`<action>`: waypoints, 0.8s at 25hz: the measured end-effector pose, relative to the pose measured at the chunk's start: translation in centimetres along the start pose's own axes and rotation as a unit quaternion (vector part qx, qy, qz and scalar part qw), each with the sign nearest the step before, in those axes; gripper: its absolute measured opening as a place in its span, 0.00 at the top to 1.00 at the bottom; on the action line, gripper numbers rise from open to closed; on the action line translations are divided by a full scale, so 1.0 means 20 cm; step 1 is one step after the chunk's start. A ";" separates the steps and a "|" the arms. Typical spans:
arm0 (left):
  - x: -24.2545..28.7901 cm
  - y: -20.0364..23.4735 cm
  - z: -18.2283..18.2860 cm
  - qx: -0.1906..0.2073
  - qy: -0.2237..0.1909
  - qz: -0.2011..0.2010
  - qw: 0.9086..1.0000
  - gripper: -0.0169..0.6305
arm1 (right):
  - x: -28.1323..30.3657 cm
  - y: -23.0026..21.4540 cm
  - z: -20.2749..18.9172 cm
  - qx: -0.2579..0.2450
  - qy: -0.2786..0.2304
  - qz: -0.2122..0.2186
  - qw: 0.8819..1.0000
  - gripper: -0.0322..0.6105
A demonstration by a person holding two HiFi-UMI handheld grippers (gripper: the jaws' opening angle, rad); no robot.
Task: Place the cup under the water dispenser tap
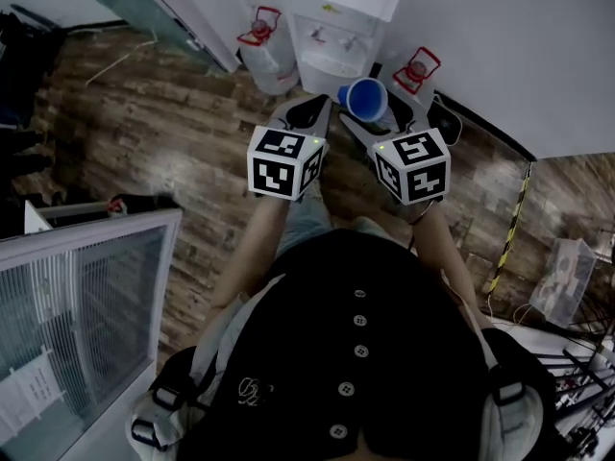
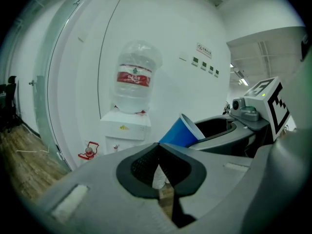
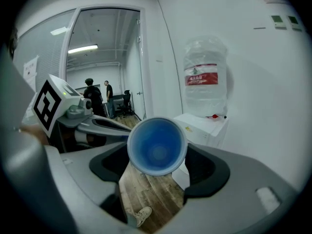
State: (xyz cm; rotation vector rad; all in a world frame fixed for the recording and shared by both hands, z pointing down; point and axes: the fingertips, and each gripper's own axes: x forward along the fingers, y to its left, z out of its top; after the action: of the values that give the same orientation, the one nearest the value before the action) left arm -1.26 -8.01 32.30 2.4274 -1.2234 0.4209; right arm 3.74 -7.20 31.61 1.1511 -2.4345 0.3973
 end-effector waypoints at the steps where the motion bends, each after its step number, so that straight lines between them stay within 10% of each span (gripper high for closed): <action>1: 0.02 0.03 0.02 0.004 0.001 -0.003 1.000 0.97 | 0.03 -0.01 0.02 0.000 0.002 -0.003 1.000 0.40; 20: 0.27 0.45 0.19 0.042 0.021 -0.057 0.997 0.97 | 0.47 -0.16 0.21 0.041 -0.003 -0.064 0.997 0.40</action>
State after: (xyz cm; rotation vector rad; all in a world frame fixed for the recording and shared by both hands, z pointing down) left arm -5.16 -18.37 33.12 2.5315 -1.0633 0.4974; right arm -0.20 -17.20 32.75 1.3367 -2.3540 0.4578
